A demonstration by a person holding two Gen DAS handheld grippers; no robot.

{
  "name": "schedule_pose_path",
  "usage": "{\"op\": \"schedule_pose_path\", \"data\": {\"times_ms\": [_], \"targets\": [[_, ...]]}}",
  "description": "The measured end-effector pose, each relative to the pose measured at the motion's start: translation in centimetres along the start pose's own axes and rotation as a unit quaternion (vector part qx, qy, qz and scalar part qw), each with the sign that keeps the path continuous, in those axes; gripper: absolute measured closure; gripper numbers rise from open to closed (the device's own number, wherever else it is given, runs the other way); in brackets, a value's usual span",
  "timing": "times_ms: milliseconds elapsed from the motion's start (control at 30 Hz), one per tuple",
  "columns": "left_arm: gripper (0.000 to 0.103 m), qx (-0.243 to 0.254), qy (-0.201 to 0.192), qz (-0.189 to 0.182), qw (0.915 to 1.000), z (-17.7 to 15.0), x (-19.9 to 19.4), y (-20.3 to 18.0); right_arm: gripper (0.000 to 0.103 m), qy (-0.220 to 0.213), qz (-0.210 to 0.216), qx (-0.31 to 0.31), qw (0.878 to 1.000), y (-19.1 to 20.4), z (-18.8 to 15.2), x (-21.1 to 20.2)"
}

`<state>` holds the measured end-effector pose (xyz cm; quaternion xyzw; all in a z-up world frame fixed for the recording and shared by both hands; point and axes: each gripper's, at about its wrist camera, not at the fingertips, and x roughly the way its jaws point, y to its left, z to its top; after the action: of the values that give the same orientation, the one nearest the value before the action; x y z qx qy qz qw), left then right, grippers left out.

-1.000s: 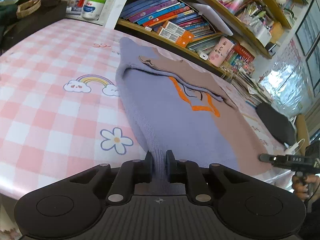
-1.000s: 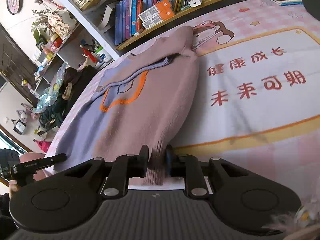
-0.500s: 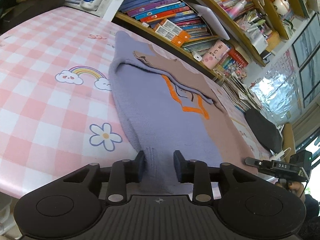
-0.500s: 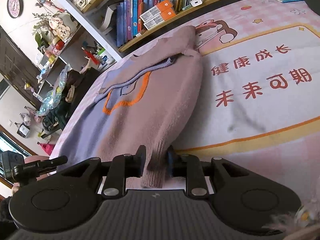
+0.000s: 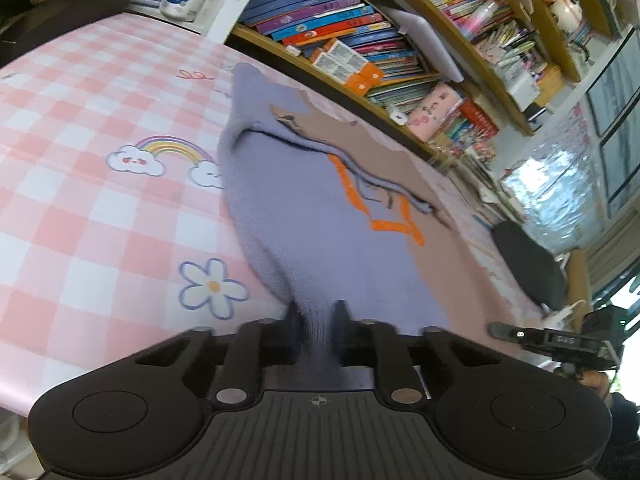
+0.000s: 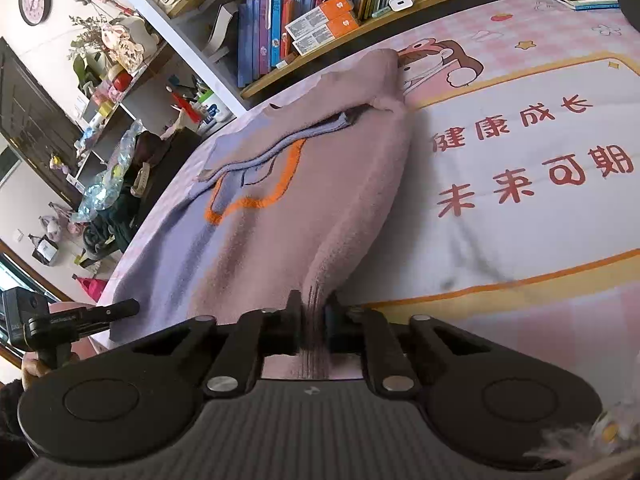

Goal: Fold clothes
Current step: 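Lift the sweater hem with both tools toward the collar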

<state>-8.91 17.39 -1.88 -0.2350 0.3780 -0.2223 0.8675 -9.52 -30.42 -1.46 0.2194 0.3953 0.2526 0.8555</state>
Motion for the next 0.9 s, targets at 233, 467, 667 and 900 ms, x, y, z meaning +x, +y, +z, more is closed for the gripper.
{"op": "schedule_pose_path", "data": {"times_ms": [233,467,667,900], "targets": [[0.096,-0.002,0.010,-0.014,0.9999,-1.4,-2.2,0.4,0.094,0.017,0.021,-0.001,1.000,0.1,-1.4,-1.7],[0.096,-0.044,-0.037,-0.071,0.9958,-0.5,-3.4,1.1,0.094,-0.020,0.105,0.028,0.994,0.2,-1.0,-4.0],[0.096,-0.069,-0.118,-0.108,0.9847,4.8,-3.4,0.5,0.094,-0.119,0.153,0.006,0.981,1.7,4.8,-4.5],[0.096,-0.113,-0.184,-0.127,0.9680,11.2,-1.4,0.5,0.094,-0.189,0.144,0.065,0.969,0.8,12.3,-0.9]]}}
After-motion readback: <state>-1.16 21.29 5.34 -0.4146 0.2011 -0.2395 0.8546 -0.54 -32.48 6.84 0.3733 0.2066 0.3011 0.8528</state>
